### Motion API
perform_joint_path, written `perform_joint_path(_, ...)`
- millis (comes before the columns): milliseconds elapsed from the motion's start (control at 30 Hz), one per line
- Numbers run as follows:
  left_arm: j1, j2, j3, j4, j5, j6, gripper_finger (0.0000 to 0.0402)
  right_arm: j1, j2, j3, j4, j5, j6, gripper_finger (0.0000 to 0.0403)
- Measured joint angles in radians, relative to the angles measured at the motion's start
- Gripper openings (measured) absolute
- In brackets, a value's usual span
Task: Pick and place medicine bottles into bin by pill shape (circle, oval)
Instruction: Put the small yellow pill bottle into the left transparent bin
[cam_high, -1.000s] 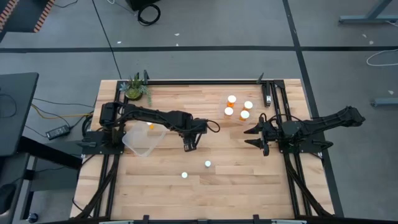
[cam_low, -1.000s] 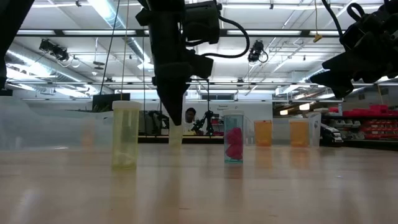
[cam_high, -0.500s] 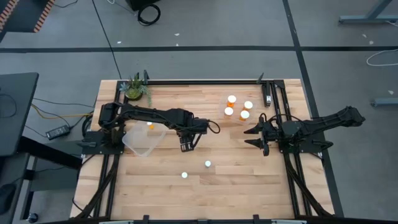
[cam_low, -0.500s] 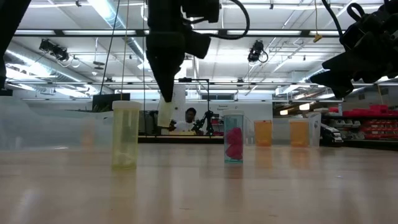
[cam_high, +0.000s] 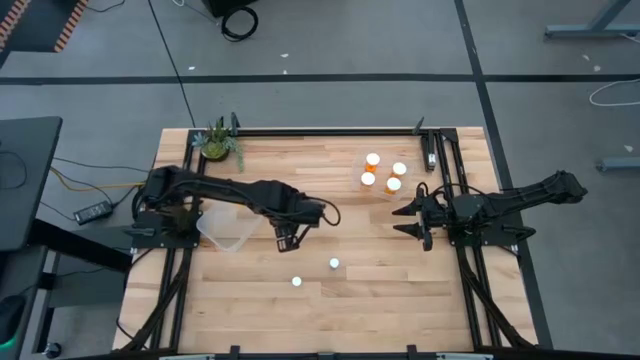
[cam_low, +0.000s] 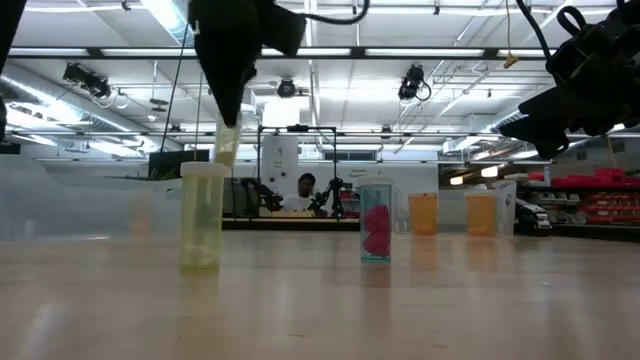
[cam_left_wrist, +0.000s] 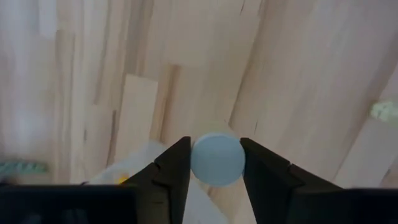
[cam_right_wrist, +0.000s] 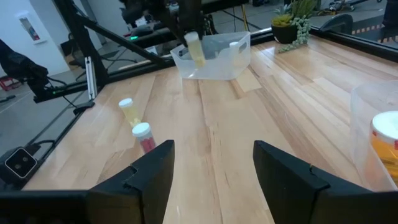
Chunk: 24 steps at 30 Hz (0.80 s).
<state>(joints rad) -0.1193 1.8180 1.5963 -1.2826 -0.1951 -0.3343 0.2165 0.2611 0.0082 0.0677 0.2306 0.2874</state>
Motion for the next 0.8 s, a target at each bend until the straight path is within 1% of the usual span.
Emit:
perform_joint_path(167,-0.05,-0.027,0.0,-0.07,-0.079,-0.06,0.0129,0.0,0.0,0.0,-0.001,0.0,0.0,0.0225)
perform_joint_path(367,-0.09,-0.033,0.0,-0.165,-0.175,-0.13,0.0152,0.0,0.0,0.0,-0.001,0.0,0.0,0.0225)
perform_joint_path(467,-0.099,-0.034,0.0,-0.187,-0.201,-0.15,0.0152,0.0,0.0,0.0,-0.001,0.0,0.0,0.0225)
perform_joint_path(667,-0.104,-0.033,0.0,-0.248,-0.25,-0.168,0.0131,0.0,0.0,0.0,-0.001,0.0,0.0,0.0225)
perform_joint_path(800,-0.103,-0.033,0.0,-0.268,-0.27,-0.18,0.0134,0.0,0.0,0.0,-0.001,0.0,0.0,0.0225)
